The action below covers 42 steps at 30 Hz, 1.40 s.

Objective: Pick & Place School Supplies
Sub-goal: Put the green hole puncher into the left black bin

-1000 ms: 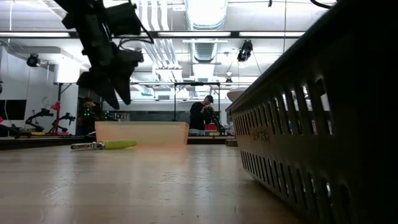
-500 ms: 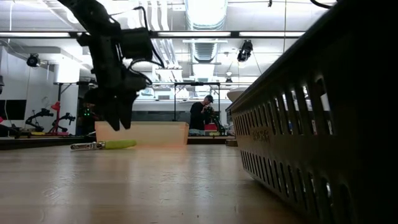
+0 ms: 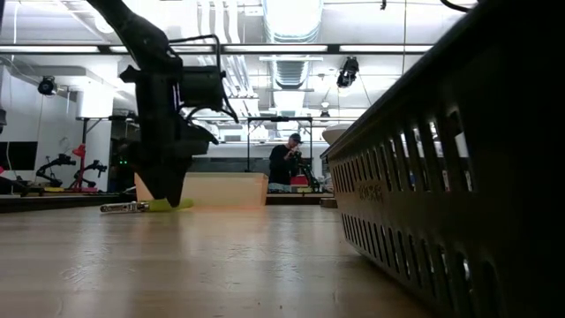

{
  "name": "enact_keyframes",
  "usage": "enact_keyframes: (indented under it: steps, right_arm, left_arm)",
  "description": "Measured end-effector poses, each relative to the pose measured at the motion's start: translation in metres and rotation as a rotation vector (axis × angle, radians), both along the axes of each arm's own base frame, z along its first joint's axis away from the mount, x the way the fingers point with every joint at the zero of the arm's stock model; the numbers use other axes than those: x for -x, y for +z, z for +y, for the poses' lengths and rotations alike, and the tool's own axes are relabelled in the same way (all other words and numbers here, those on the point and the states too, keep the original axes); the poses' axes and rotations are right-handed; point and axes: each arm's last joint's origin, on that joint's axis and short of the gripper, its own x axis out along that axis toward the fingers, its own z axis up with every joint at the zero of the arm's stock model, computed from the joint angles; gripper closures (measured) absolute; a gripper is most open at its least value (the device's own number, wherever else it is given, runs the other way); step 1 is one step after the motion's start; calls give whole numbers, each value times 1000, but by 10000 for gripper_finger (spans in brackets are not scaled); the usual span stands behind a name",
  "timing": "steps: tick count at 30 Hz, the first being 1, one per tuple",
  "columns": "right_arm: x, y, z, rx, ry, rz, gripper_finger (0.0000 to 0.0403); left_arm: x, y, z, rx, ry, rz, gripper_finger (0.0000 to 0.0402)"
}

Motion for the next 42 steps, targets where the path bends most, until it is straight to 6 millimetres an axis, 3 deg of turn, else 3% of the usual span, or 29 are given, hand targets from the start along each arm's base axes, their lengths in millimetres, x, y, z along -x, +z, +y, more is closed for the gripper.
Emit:
enact_keyframes:
  steps: [8,33,42]
  right_arm:
    - [0,0,0,0,0,0,225]
    - [0,0,0,0,0,0,225]
    - [0,0,0,0,-1,0,225]
  left_arm:
    - [-3,-7,3,-22,-7,23,188]
    - [-3,-12,3,-17,13,-1,348]
    - [-3,-12,3,-15,18,-4,353]
